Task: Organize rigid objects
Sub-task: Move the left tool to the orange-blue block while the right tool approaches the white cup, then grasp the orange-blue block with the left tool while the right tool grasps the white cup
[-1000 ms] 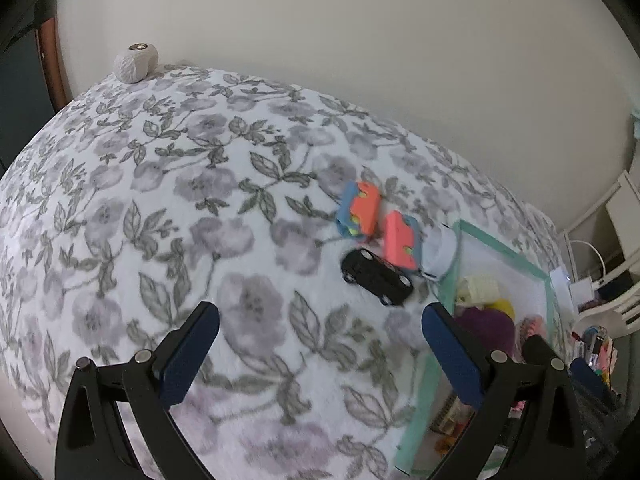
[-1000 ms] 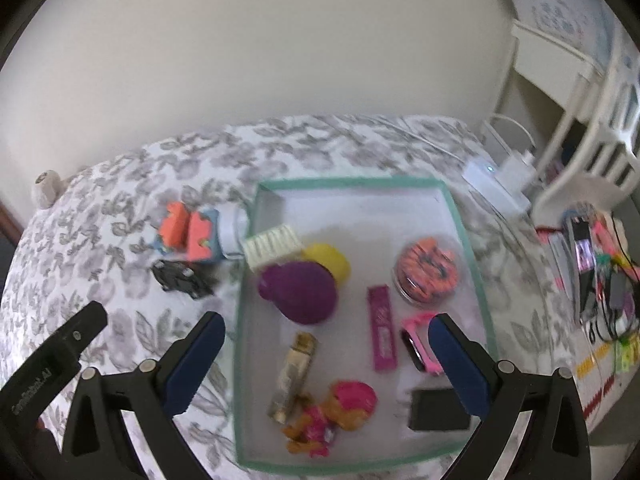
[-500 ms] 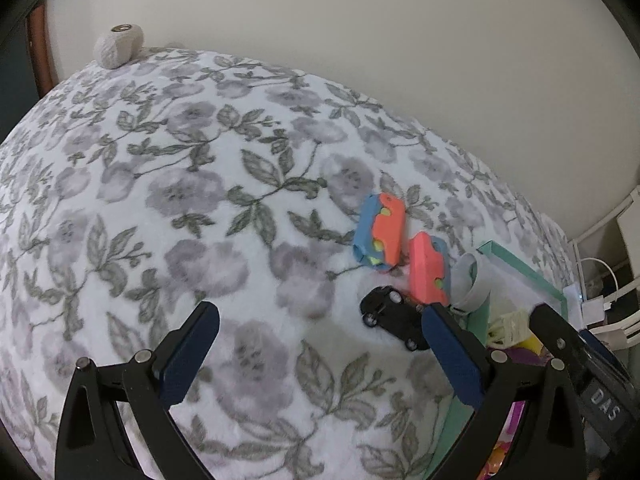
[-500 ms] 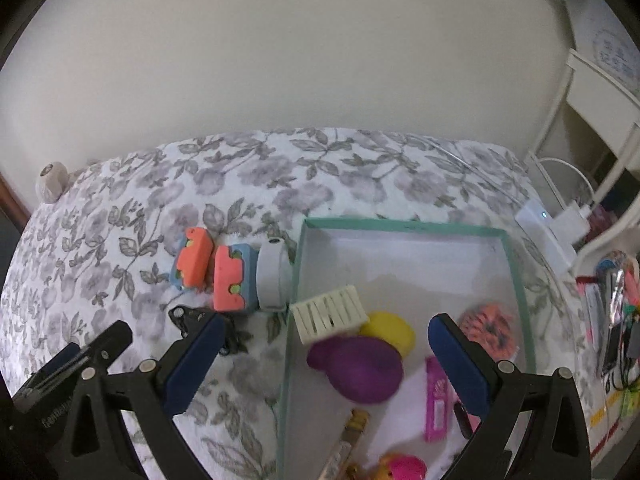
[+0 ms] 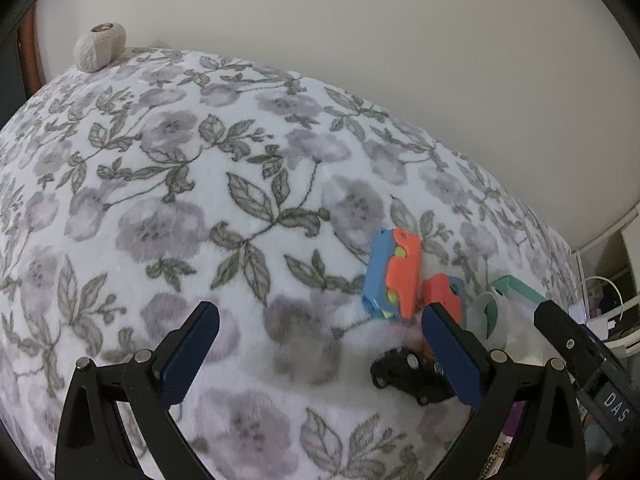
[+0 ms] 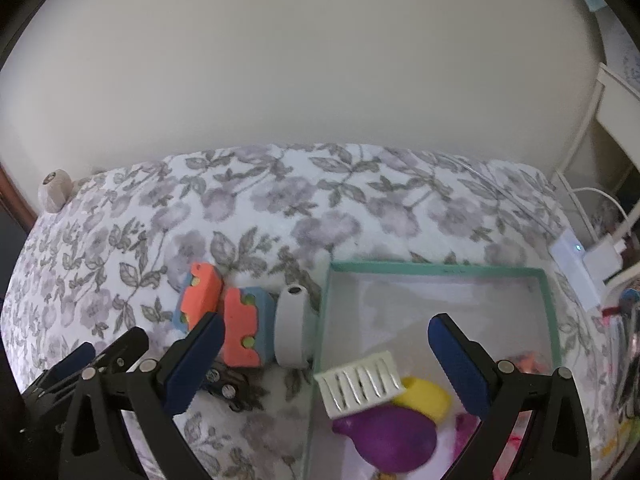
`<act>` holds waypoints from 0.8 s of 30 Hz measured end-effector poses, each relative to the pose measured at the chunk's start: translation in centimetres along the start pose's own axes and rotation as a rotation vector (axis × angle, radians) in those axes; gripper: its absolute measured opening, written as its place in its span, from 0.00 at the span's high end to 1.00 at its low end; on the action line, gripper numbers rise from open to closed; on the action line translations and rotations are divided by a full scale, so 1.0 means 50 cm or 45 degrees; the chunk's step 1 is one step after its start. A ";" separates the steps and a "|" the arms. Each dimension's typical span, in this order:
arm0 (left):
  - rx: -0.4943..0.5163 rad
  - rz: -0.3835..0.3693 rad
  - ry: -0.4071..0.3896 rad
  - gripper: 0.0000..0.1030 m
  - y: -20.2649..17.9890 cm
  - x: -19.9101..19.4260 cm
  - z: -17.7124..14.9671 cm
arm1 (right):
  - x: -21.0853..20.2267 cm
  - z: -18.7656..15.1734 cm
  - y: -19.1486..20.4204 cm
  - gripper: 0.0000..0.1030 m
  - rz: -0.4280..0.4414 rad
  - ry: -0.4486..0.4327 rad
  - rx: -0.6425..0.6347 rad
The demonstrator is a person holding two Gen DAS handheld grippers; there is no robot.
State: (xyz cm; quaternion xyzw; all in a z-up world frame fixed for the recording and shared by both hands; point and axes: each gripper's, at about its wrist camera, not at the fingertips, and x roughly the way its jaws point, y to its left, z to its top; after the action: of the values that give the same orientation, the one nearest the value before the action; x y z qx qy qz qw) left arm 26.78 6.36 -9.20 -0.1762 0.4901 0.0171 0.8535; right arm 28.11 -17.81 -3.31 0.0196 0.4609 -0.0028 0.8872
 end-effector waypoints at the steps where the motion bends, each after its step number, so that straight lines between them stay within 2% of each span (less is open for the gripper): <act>1: 0.010 0.003 0.005 0.02 -0.003 0.006 0.004 | 0.005 0.001 0.000 0.00 -0.003 0.003 0.005; 8: 0.087 -0.009 0.040 0.02 -0.039 0.050 0.013 | 0.030 0.005 -0.007 0.00 -0.016 0.018 0.005; 11: 0.140 -0.008 0.046 0.06 -0.059 0.065 0.010 | 0.037 0.007 -0.013 0.01 -0.019 0.019 0.011; 13: 0.178 -0.003 0.057 0.14 -0.070 0.075 0.009 | 0.043 0.009 -0.017 0.06 -0.009 0.021 0.017; 16: 0.204 -0.011 0.066 0.17 -0.082 0.085 0.009 | 0.050 0.011 -0.021 0.12 0.002 0.029 0.035; 18: 0.222 -0.013 0.065 0.20 -0.090 0.091 0.008 | 0.054 0.012 -0.018 0.21 0.019 0.030 0.029; 22: 0.237 -0.008 0.075 0.25 -0.096 0.101 0.007 | 0.062 0.013 -0.006 0.31 0.049 0.037 0.002; 24: 0.229 -0.019 0.075 0.27 -0.093 0.103 0.008 | 0.065 0.013 0.002 0.41 0.057 0.042 -0.016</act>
State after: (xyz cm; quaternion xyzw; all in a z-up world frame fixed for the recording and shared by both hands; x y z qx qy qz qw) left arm 30.72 1.38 -12.04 -0.1029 0.5133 -0.0385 0.8511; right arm 30.52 -17.67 -5.61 0.0246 0.4750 0.0203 0.8794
